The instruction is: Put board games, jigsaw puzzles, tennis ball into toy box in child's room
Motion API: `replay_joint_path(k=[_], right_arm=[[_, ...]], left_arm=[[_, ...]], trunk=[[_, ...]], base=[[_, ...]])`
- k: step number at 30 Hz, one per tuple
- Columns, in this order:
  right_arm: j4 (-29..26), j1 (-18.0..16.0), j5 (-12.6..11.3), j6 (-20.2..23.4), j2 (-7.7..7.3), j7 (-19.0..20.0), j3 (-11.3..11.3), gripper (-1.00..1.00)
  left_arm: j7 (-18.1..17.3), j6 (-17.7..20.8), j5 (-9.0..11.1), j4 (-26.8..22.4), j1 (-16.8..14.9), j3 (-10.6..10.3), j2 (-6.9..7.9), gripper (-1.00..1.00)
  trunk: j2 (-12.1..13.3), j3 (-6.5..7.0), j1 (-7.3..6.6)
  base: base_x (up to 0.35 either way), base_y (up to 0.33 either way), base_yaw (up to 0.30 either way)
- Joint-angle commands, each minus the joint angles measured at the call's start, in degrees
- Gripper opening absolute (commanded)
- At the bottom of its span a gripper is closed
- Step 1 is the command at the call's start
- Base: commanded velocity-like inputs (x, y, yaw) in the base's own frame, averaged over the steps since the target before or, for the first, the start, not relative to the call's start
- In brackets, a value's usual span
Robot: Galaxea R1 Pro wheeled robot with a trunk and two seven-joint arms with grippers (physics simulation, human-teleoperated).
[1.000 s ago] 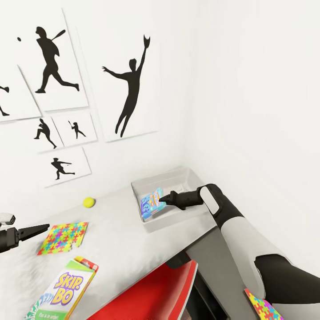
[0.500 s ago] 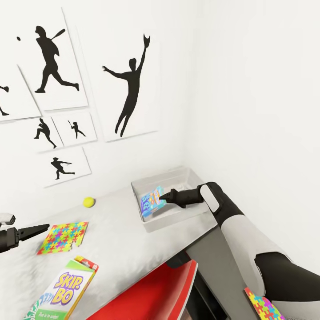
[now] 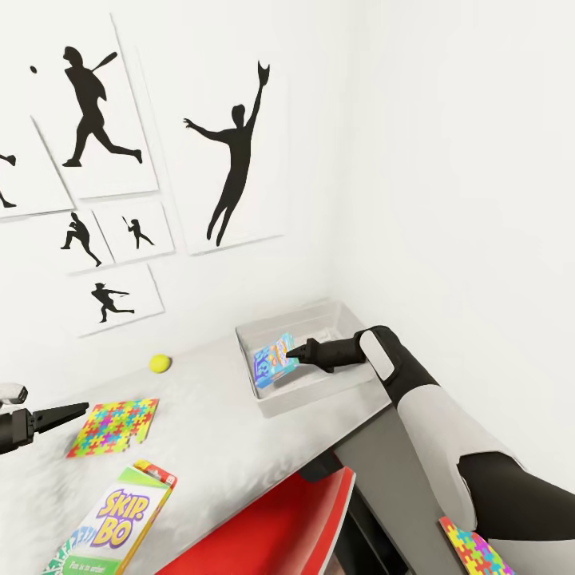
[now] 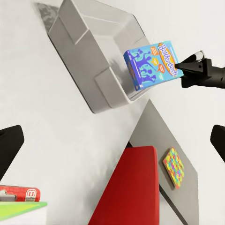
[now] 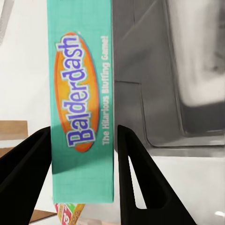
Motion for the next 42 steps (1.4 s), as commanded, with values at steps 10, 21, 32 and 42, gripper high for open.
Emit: replay_joint_path(k=[10, 21, 32, 42], right_arm=[[-0.01, -0.04, 0.54, 0.1, 0.01, 0.5, 0.01, -1.0], [-1.12, -2.67, 0.68, -0.63, -0.8, 0.06, 0.07, -1.0], [-0.88, -5.13, 0.66, -0.96, -1.02, -0.24, 0.08, -1.0], [-0.6, -5.56, 0.27, -0.7, -3.05, -6.1, -0.3, -1.0]], left_arm=[[-0.22, 0.59, -0.04, -0.01, -0.04, 0.0, 0.02, 1.0], [-0.22, 0.62, -0.04, -0.01, -0.04, 0.0, 0.02, 1.0], [-0.22, 0.61, -0.04, -0.01, -0.04, 0.0, 0.02, 1.0], [-0.22, 0.61, -0.04, -0.01, -0.04, 0.0, 0.02, 1.0]], trunk=[[-0.12, -0.12, 0.03], [-0.12, -0.12, 0.03], [-0.12, -0.12, 0.03], [-0.12, -0.12, 0.03]], base=[[0.0, 0.0, 0.0], [0.0, 0.0, 0.0], [0.0, 0.0, 0.0], [0.0, 0.0, 0.0]])
